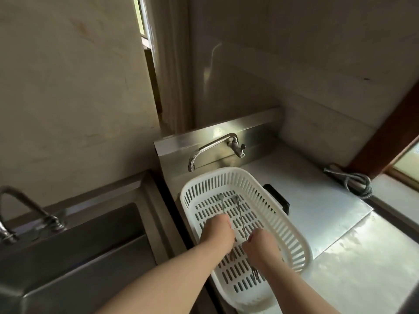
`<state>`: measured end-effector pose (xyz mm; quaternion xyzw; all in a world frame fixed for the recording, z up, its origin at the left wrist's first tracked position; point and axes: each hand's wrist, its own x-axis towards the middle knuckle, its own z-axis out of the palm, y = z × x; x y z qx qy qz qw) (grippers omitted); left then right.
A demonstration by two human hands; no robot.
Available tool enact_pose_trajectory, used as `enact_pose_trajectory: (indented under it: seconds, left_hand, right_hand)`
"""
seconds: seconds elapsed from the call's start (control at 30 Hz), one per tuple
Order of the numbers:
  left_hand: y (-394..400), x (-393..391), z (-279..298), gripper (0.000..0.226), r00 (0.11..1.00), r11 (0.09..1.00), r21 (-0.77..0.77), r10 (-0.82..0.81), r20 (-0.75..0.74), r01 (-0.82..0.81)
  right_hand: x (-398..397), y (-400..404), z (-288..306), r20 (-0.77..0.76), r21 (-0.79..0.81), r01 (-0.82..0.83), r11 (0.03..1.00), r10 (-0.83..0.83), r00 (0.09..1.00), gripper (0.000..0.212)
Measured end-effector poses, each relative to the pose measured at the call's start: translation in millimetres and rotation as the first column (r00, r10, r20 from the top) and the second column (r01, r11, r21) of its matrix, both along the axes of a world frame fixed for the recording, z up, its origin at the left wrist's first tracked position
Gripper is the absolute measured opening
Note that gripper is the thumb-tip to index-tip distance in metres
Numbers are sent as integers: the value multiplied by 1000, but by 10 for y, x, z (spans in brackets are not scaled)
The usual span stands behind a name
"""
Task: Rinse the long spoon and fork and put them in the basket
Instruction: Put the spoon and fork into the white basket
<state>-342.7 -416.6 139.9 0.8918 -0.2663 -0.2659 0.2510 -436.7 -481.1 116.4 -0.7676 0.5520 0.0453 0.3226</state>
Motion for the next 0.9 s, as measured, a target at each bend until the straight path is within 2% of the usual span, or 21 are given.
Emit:
enact_pose_trajectory:
  seconds: [0.1, 0.2, 0.3, 0.4, 0.53, 0.7, 0.9]
  left_hand:
    - [-60, -14, -88, 19, 992, 977, 189, -110, 56, 97]
    - [-151, -40, -99, 27, 970, 886, 414, -241, 23, 210]
    - [-222, -72, -135, 29, 945, 823, 487, -328, -11, 291]
    - [-242, -118, -165, 39, 944, 780, 559, -329, -15, 281]
    - [-250, -127, -216, 42, 943, 765, 575, -331, -37, 291]
    - [-267, -105, -333, 55, 957, 797, 543, -285, -47, 264]
    - [-262, -141, -351, 43, 963, 799, 548, -267, -46, 248]
  right_hand:
    - [-32, -39, -88, -49, -1, -34, 999, 34, 998, 9]
    - [-46, -73, -128, -86, -12, -73, 997, 72, 994, 13]
    - [-51, -85, -154, -97, -47, -119, 992, 114, 989, 8]
    - [-55, -86, -182, -100, -69, -156, 985, 149, 984, 5]
    - [-61, -91, -190, -106, -101, -196, 975, 185, 977, 8]
    - [-57, -67, -189, -97, -133, -244, 961, 233, 968, 13]
    - [-65, -76, -221, -82, -148, -226, 963, 216, 973, 13]
